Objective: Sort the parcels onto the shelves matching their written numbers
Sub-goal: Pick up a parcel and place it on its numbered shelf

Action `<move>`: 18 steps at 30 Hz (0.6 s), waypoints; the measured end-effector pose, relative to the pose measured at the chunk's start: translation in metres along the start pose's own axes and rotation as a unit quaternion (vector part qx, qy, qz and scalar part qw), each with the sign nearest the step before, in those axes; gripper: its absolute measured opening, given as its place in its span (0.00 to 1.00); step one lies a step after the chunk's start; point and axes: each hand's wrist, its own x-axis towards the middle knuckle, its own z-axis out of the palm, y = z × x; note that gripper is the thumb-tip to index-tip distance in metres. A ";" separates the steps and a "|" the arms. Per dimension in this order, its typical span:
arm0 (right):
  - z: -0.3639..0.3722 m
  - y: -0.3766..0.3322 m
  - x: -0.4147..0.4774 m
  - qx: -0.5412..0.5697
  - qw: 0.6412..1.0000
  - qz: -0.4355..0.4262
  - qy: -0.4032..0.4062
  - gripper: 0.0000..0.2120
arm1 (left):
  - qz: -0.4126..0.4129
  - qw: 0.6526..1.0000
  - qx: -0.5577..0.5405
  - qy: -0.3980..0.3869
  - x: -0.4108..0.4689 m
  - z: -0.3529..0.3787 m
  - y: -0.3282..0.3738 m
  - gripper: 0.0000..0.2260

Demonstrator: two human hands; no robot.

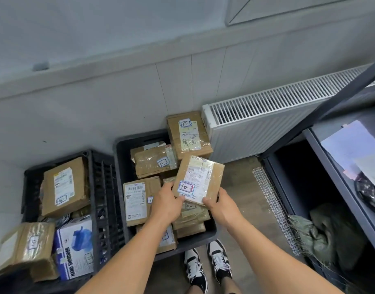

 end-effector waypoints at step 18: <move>-0.049 -0.163 -0.157 -0.035 0.954 -0.291 0.059 0.26 | 0.155 0.934 -0.166 0.274 -0.142 -0.131 0.049 0.14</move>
